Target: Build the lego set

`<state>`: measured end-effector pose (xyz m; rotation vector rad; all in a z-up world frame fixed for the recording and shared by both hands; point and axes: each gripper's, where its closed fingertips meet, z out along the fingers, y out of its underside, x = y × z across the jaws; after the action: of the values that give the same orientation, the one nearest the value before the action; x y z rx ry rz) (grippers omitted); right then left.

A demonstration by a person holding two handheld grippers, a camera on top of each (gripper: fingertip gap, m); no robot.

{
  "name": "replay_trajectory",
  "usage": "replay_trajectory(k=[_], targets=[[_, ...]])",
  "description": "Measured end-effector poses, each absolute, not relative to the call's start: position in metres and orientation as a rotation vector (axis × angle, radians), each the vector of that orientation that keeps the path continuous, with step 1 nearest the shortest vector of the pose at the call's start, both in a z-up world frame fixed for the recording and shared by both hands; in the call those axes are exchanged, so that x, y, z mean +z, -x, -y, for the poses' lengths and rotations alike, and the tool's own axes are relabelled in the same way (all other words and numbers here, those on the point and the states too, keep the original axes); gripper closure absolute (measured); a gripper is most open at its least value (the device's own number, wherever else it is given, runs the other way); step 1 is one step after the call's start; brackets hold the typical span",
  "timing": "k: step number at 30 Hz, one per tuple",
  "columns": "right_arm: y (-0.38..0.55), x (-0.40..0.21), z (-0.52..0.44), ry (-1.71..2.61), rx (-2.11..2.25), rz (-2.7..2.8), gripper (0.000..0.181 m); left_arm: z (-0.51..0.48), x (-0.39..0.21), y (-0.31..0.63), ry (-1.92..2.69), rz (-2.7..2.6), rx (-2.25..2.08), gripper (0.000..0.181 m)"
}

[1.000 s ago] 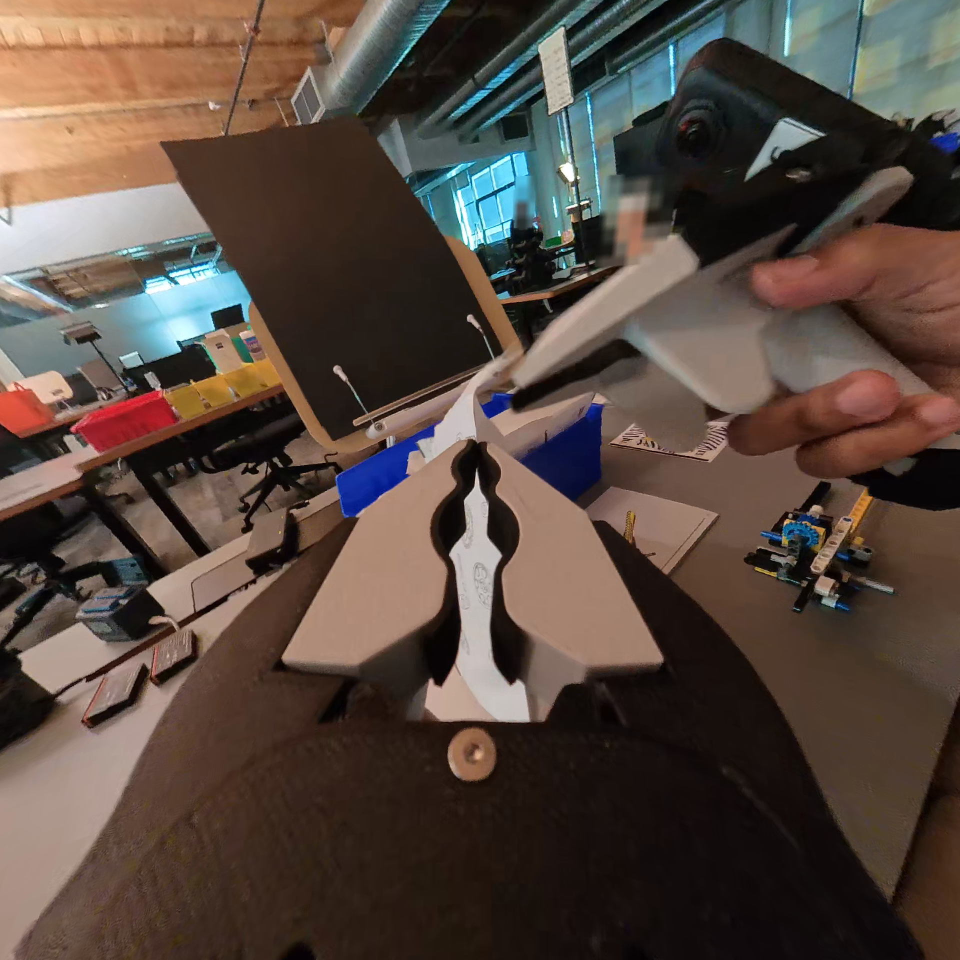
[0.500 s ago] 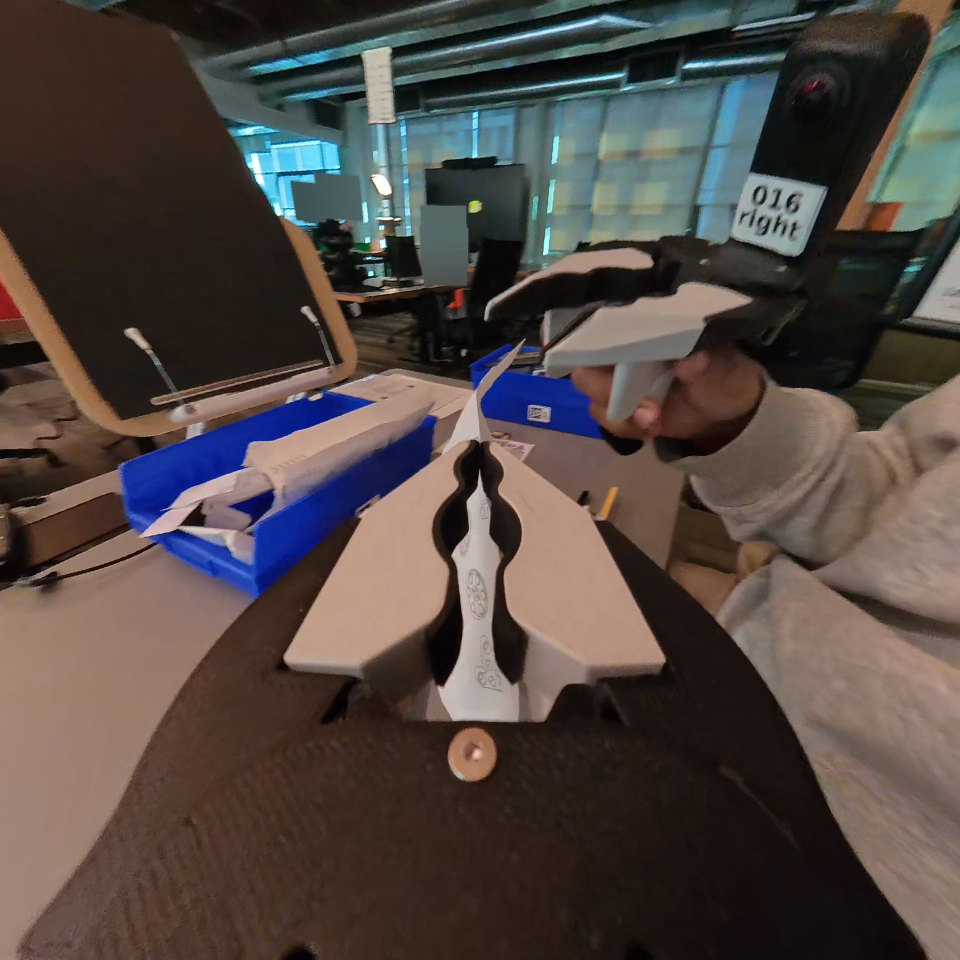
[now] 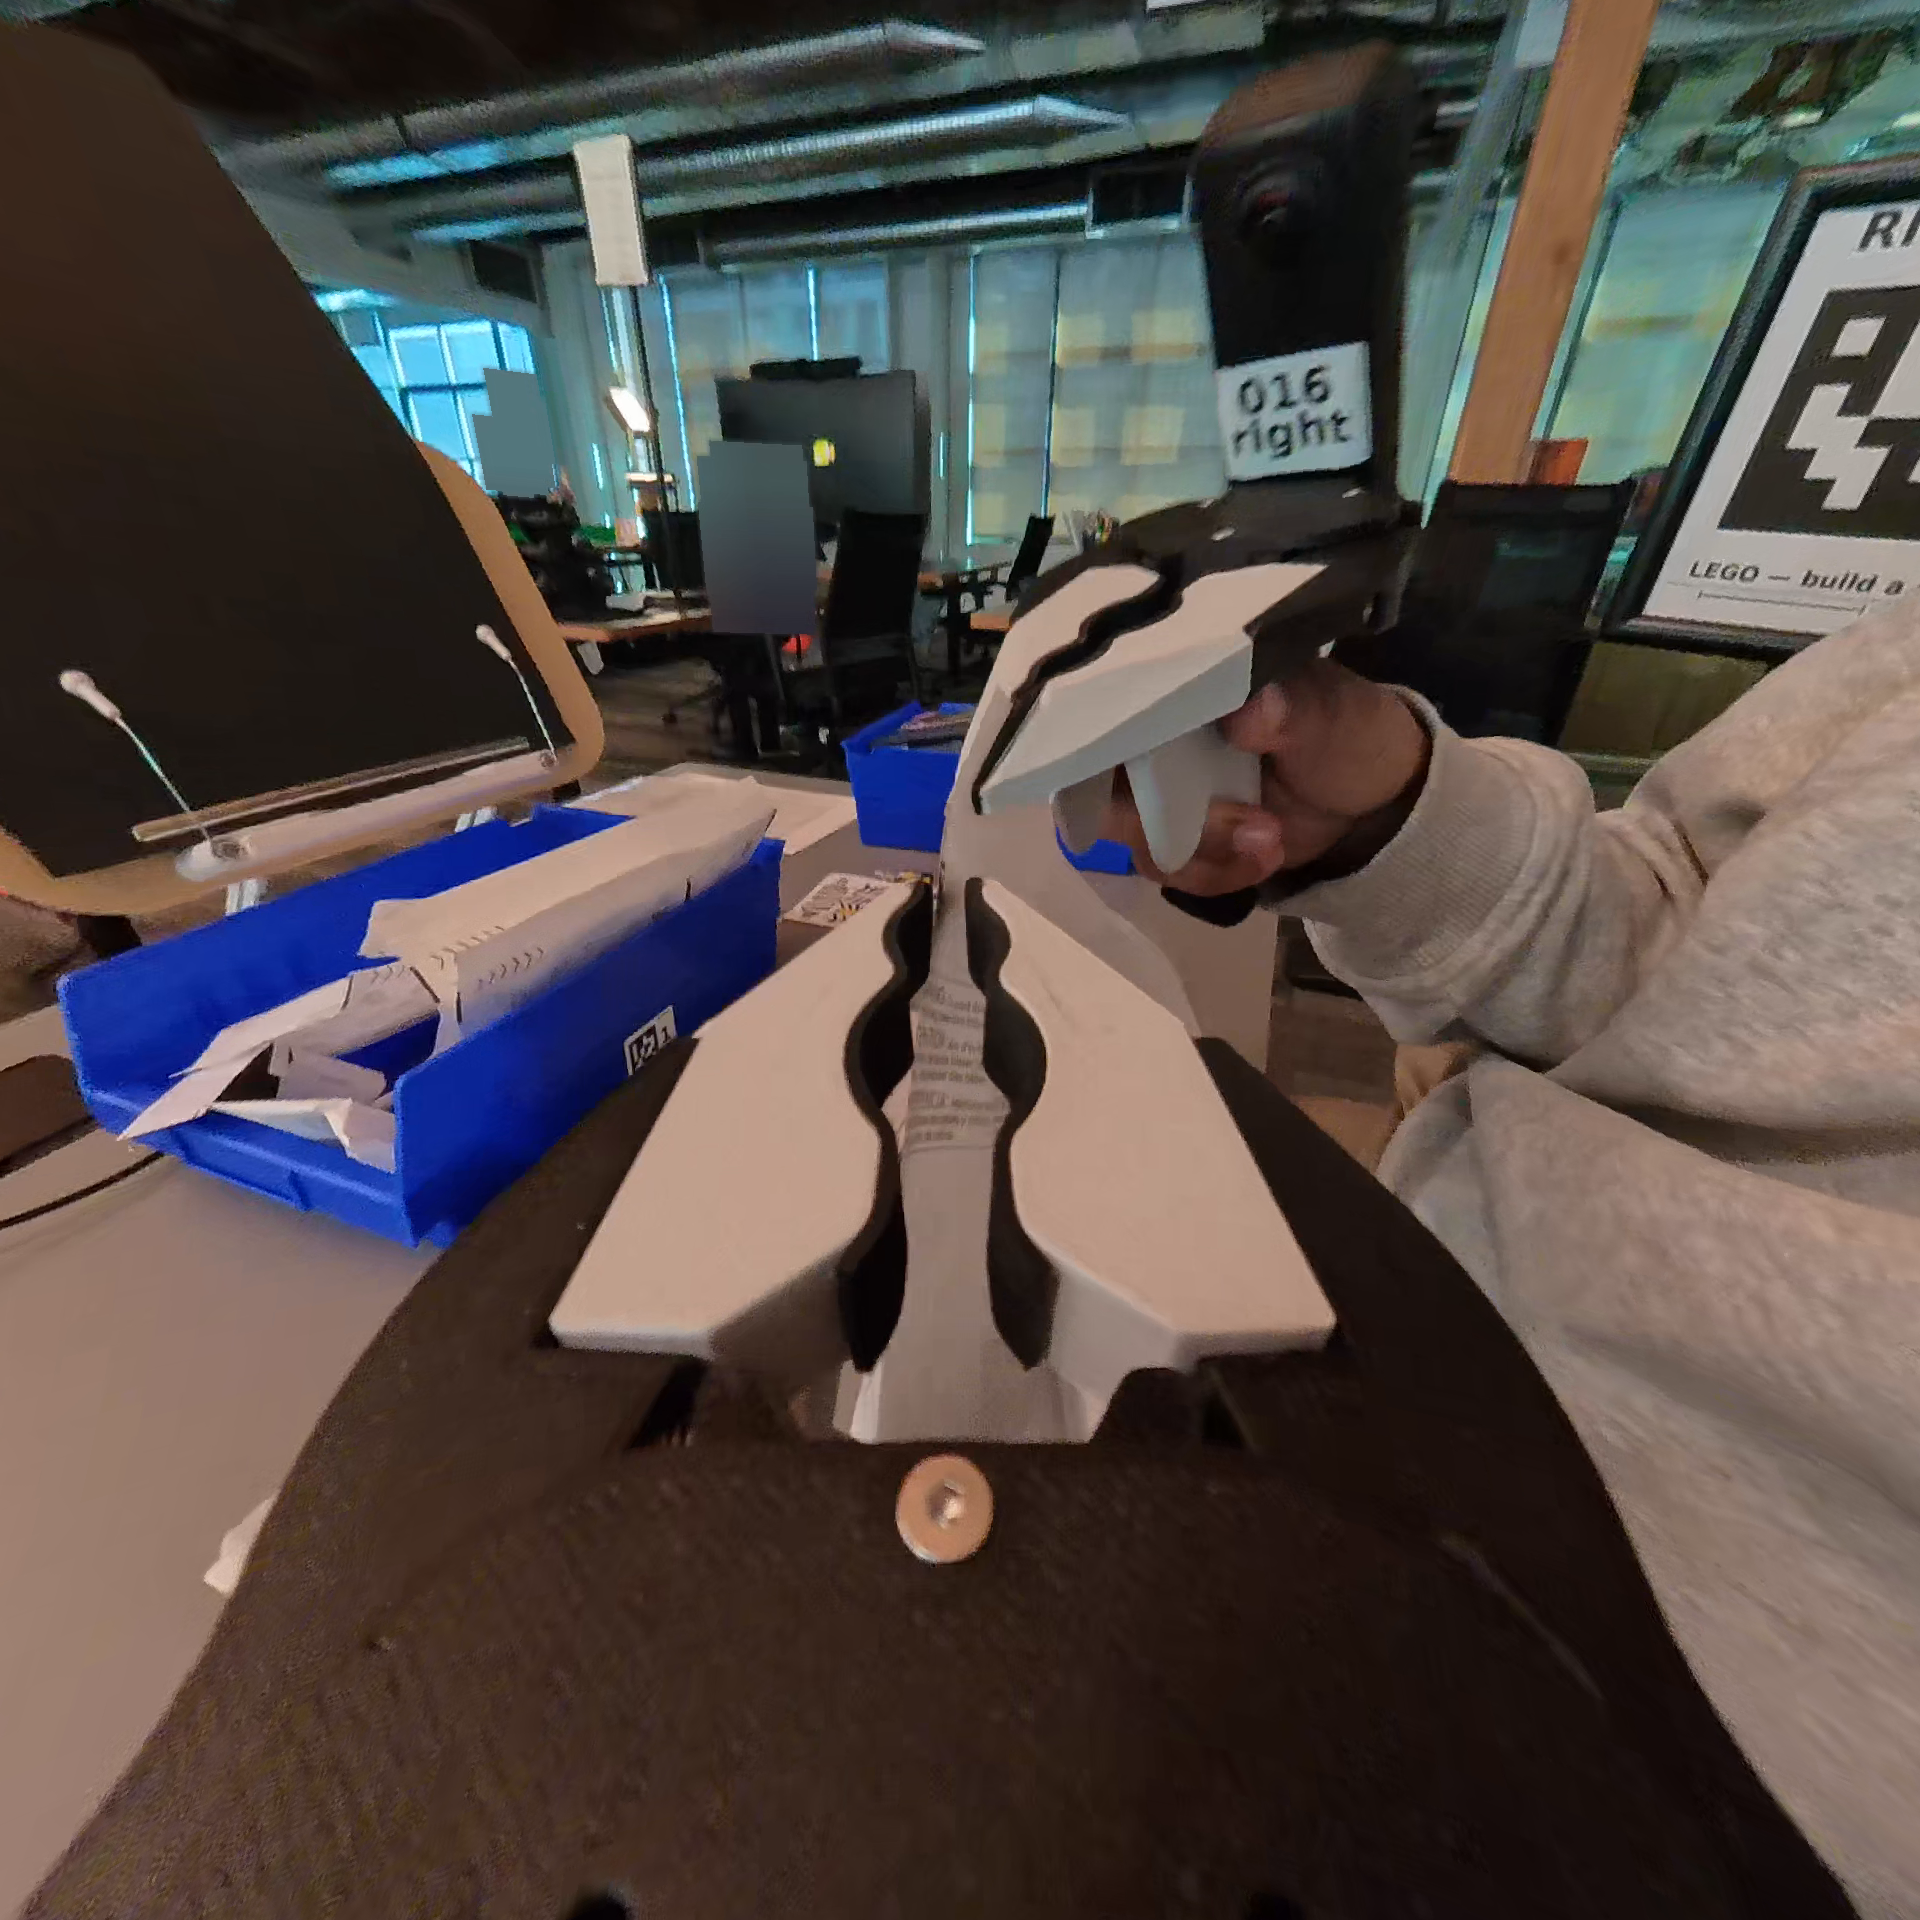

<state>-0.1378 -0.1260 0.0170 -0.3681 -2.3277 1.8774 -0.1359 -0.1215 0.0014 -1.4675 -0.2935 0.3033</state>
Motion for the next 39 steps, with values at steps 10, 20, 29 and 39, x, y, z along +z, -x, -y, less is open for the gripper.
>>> replay_trajectory(k=[10,20,29,39], targets=[[0.142,0.016,0.121,0.52,2.067,2.388,0.181,0.117,0.001,0.142,1.409,0.28,0.297,0.181],[0.14,0.016,0.118,0.44,1.963,2.383,0.181,0.111,0.001,0.138,1.413,0.251,0.309,0.181],[0.134,0.014,0.118,0.358,1.847,2.414,0.181,0.107,0.004,0.132,1.395,0.215,0.305,0.181],[0.148,0.021,0.116,0.523,1.956,2.346,0.181,0.106,0.01,0.14,1.419,0.244,0.424,0.181]])
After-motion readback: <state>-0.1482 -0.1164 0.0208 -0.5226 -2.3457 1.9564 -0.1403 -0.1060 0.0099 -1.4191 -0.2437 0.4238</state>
